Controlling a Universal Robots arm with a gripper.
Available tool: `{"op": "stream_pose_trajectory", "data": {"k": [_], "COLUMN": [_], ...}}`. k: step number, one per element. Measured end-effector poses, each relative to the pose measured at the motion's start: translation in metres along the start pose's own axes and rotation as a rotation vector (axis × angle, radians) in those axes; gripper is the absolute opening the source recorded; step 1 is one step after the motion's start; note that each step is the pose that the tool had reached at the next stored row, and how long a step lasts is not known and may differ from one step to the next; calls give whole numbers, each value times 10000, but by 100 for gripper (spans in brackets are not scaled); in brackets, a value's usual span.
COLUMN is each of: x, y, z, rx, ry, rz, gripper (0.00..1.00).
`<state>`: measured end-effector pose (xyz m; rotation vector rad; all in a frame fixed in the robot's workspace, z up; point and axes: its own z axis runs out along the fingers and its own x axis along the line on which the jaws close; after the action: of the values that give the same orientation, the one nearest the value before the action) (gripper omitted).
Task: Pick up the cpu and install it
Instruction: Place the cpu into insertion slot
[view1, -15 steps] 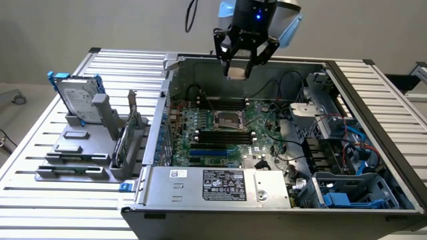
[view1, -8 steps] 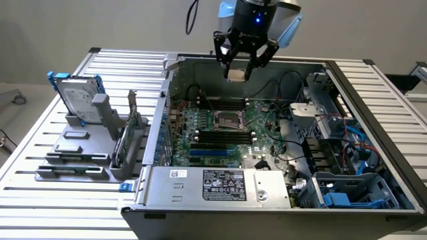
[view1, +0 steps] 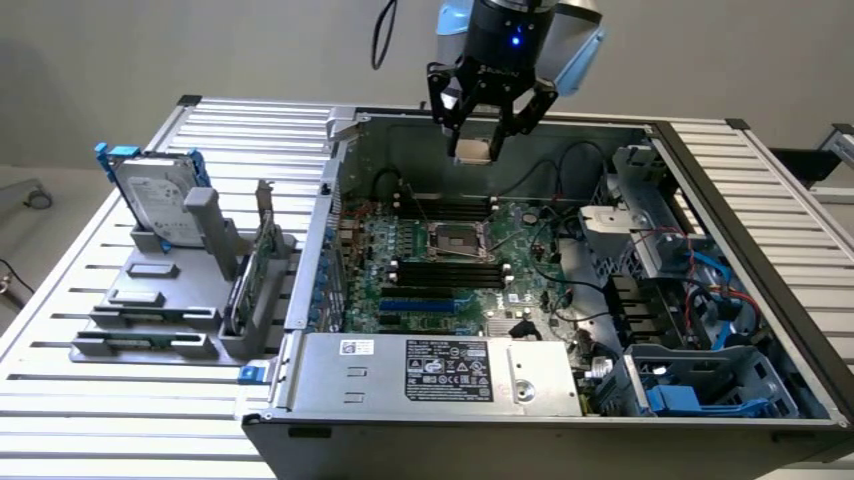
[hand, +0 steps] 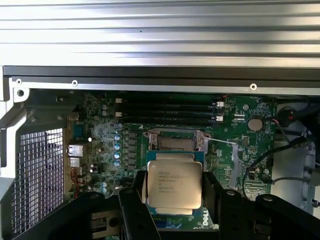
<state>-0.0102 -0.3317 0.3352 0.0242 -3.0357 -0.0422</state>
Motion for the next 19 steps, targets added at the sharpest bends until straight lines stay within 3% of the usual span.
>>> {"op": "stream_pose_trajectory", "data": {"k": [9,19], "x": [2,-5], "y": [0,-2], "z": [4,71], "rx": [-11,-192], "ry": [1,-47], "rz": [91,1800], "gripper": [55,55]}}
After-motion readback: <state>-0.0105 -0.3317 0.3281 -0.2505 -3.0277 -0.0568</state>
